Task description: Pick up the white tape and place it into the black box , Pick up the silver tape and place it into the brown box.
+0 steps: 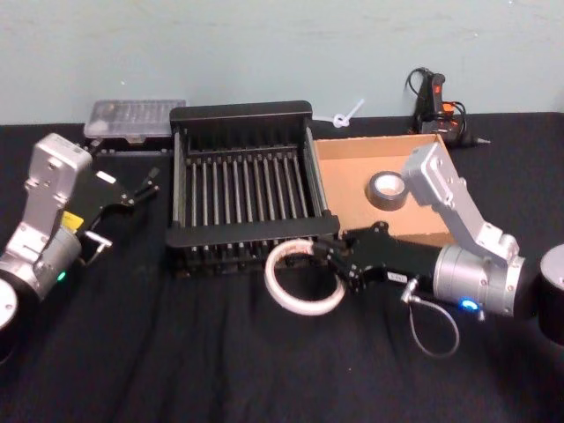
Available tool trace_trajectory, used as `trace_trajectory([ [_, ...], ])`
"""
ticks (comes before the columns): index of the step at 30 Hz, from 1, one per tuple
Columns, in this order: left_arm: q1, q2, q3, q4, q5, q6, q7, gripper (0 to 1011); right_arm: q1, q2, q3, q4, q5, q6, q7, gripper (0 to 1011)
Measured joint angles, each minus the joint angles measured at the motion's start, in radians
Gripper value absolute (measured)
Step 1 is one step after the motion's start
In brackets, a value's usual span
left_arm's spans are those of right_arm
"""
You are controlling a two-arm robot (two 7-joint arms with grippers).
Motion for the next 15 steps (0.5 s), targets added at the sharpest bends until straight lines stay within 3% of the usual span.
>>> trace_trajectory([
  [15, 0.000, 0.000, 0.000, 0.000, 0.000, 0.000, 0.000, 1001, 0.123, -0.094, 0.005, 0.099, -0.016, 0.029, -0.088, 87],
])
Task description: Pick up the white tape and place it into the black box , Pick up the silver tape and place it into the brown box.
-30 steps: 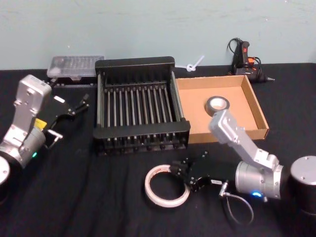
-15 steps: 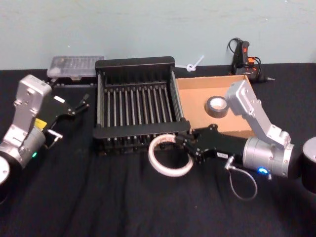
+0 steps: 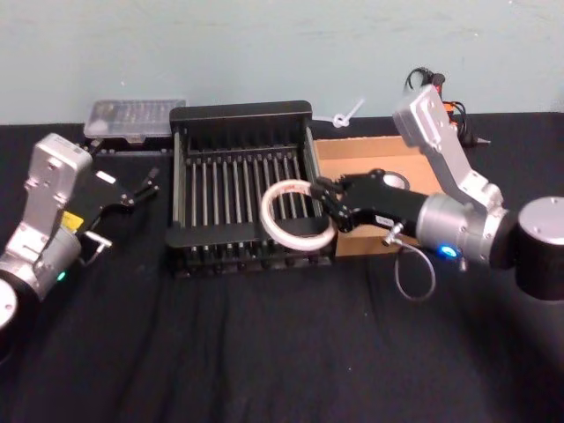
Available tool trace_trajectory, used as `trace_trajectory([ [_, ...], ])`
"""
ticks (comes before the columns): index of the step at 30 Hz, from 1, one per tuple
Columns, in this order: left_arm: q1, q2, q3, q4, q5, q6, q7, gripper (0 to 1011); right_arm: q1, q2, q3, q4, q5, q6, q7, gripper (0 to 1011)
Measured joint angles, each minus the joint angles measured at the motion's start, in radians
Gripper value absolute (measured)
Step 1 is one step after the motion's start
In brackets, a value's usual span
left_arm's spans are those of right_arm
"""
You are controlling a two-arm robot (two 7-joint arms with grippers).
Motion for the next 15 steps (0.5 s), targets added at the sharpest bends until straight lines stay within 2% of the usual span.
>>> trace_trajectory([
  [3, 0.000, 0.000, 0.000, 0.000, 0.000, 0.000, 0.000, 1001, 0.022, -0.016, -0.005, 0.020, -0.009, 0.002, -0.004, 87],
  [9, 0.000, 0.000, 0.000, 0.000, 0.000, 0.000, 0.000, 1001, 0.082, -0.069, -0.014, 0.096, -0.037, -0.001, -0.023, 87],
  [15, 0.000, 0.000, 0.000, 0.000, 0.000, 0.000, 0.000, 1001, 0.115, -0.115, -0.011, 0.150, -0.059, -0.015, -0.053, 87],
])
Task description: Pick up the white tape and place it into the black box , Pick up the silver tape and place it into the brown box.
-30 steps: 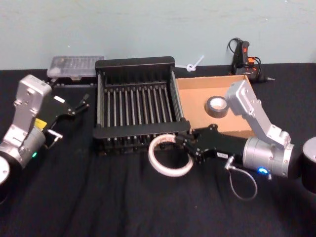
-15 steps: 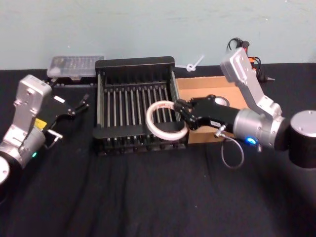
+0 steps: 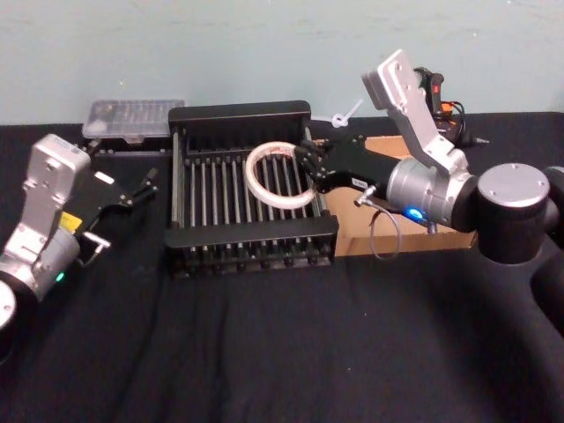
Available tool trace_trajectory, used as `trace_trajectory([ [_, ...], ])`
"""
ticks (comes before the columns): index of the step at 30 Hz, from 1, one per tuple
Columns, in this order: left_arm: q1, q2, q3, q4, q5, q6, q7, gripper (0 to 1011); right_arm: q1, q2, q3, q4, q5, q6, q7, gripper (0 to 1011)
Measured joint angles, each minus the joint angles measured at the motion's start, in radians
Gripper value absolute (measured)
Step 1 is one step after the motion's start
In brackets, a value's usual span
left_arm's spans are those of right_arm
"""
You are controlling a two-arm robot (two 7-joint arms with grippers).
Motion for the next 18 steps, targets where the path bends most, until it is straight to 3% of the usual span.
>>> trace_trajectory([
  [6, 0.000, 0.000, 0.000, 0.000, 0.000, 0.000, 0.000, 1001, 0.038, -0.065, 0.006, 0.083, -0.042, -0.016, -0.055, 87],
  [18, 0.000, 0.000, 0.000, 0.000, 0.000, 0.000, 0.000, 1001, 0.090, -0.150, -0.002, 0.222, -0.115, -0.067, -0.108, 87],
])
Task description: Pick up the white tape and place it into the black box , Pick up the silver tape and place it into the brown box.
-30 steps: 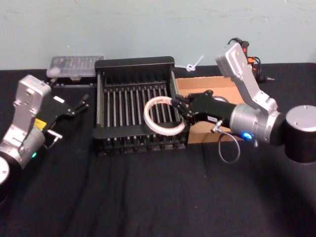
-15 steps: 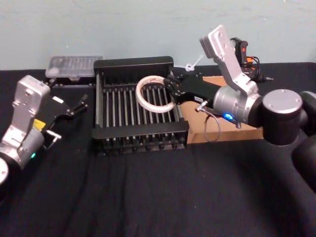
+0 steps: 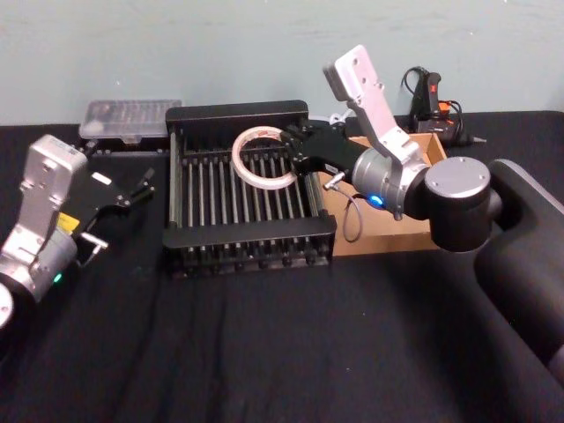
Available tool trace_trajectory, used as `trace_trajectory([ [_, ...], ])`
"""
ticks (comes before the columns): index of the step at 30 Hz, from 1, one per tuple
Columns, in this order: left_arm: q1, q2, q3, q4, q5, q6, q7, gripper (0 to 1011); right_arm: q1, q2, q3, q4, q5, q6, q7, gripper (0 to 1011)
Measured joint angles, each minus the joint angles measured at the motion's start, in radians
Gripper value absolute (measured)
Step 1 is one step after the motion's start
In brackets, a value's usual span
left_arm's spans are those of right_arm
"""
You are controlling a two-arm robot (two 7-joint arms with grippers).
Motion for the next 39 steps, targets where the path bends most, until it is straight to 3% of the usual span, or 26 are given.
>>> trace_trajectory([
  [8, 0.000, 0.000, 0.000, 0.000, 0.000, 0.000, 0.000, 1001, 0.019, -0.036, -0.003, 0.069, -0.032, -0.016, -0.001, 87],
  [24, 0.000, 0.000, 0.000, 0.000, 0.000, 0.000, 0.000, 1001, 0.019, -0.037, -0.004, 0.070, -0.036, -0.016, 0.001, 116],
  [39, 0.000, 0.000, 0.000, 0.000, 0.000, 0.000, 0.000, 1001, 0.018, -0.036, -0.004, 0.067, -0.033, -0.014, 0.003, 561],
])
